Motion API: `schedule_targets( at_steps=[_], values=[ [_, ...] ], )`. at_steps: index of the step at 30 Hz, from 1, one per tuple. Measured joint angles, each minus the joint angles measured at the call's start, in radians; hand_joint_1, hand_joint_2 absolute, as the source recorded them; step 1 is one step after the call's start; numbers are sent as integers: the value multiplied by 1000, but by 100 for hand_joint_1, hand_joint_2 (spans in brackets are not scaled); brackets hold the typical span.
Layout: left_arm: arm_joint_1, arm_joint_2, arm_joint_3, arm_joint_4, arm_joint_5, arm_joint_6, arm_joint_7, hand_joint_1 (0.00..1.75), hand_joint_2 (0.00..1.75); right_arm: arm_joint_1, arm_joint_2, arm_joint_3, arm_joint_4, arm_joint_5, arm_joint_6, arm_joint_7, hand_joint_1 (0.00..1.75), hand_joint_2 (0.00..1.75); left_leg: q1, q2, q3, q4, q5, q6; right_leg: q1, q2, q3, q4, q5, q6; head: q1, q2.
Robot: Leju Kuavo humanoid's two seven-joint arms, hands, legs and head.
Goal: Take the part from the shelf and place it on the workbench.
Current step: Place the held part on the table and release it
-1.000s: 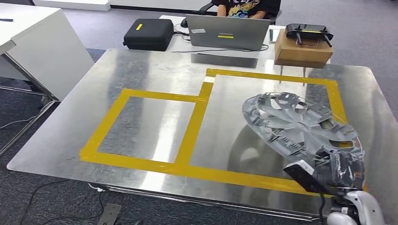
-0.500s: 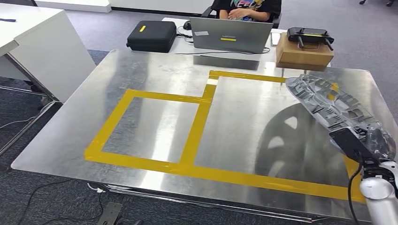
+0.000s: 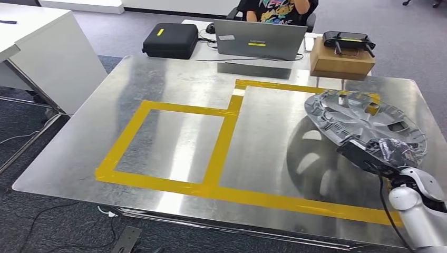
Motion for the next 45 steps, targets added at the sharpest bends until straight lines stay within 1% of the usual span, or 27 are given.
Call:
schedule_targets(
  at_steps=[5,9,12,19,25,29,31,36,45],
  values=[
    [0,0,-2,0,0,-1,0,0,175,-6,-2,27,15,-1,-3,-6,175,175,1,0,-1,0,0,0,0,0,-1,0,0,0,0,0],
    [0,1,-4,0,0,-3,0,0,175,-15,-2,66,20,-11,8,-68,175,175,2,1,-1,0,0,0,1,2,-1,0,0,0,0,0],
    [-1,2,-5,0,0,-6,0,0,175,-29,-2,139,18,-22,23,-101,175,175,2,5,0,0,-1,0,1,6,-1,0,0,0,0,0],
    [-2,2,-6,0,1,-7,0,0,175,-57,13,321,-17,-70,26,-133,175,175,4,5,0,0,0,0,3,6,-1,0,0,-1,0,0],
    [-2,3,-5,0,5,-3,0,0,175,-59,32,423,-61,-116,5,-164,175,175,4,5,0,0,0,0,3,6,-1,1,0,-1,0,0],
    [-1,4,-5,0,11,1,-2,0,175,-56,44,471,-93,-131,-8,-175,175,175,4,5,0,0,0,0,3,6,-1,1,0,-1,0,0],
    [-1,6,-5,0,14,1,-5,0,175,-54,46,491,-112,-127,-16,-166,175,175,4,5,0,0,0,0,3,6,-2,1,0,-1,0,0],
    [2,8,-5,0,16,3,-11,0,175,-51,45,521,-136,-86,-35,-81,175,175,4,4,0,0,0,0,3,4,-2,1,0,-1,0,0],
    [6,11,-5,0,12,6,-11,0,175,-50,34,530,-140,-79,-36,-63,175,175,3,2,-1,0,0,0,2,2,-2,0,0,-1,0,0]
  ],
)
